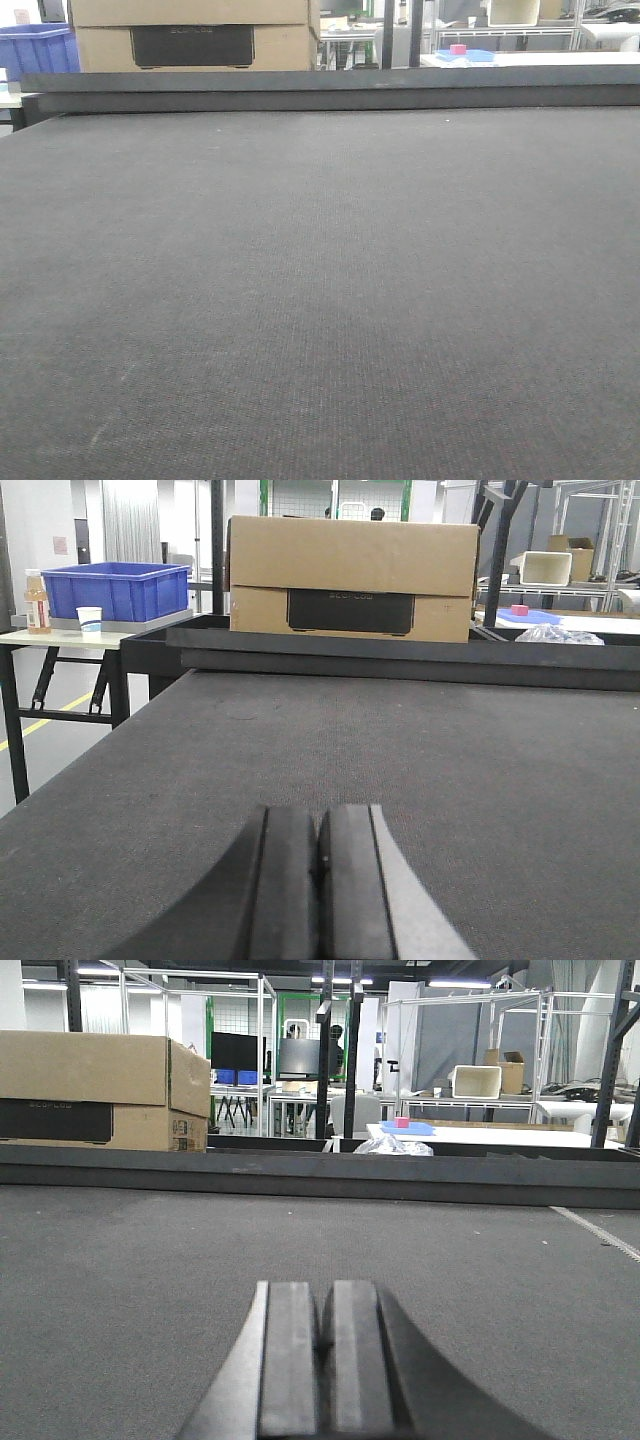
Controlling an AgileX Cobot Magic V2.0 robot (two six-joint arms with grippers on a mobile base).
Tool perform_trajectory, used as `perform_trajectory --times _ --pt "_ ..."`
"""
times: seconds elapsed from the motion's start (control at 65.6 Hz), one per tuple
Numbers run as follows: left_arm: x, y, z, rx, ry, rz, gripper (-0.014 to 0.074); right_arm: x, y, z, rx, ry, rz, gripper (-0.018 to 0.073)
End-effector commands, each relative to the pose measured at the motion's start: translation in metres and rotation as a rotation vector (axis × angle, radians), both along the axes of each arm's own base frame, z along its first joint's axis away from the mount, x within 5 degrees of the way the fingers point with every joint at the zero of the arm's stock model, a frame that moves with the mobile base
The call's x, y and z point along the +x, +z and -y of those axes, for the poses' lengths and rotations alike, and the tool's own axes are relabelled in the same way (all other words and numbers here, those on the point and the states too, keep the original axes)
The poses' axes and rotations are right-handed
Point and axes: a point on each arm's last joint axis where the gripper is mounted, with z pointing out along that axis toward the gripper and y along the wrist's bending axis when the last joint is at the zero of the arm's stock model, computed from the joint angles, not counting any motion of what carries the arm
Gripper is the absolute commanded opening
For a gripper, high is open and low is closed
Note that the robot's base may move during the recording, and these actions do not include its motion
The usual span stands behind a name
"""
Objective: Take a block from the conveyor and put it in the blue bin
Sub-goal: 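Lower left gripper to green block, right gripper to blue block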
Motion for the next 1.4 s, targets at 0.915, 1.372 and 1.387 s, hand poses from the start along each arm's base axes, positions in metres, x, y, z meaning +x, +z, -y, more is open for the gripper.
perform_trajectory --times 0.915,1.372,1.387 --pt "-0.002 0.008 0.0 -0.027 0.001 0.028 -0.0111 -0.002 0.009 0.0 -0.007 -0.006 0.055 -0.0161" --pt "-0.016 0.139 0.003 -0.042 -0.027 -0.322 -0.0111 -0.006 0.116 -0.003 -0.035 0.035 -0.372 -0.0161" --pt "-0.015 0.144 0.004 -0.047 -0.032 -0.342 -0.0111 -0.002 0.117 -0.003 -0.036 0.036 -0.406 -0.0161"
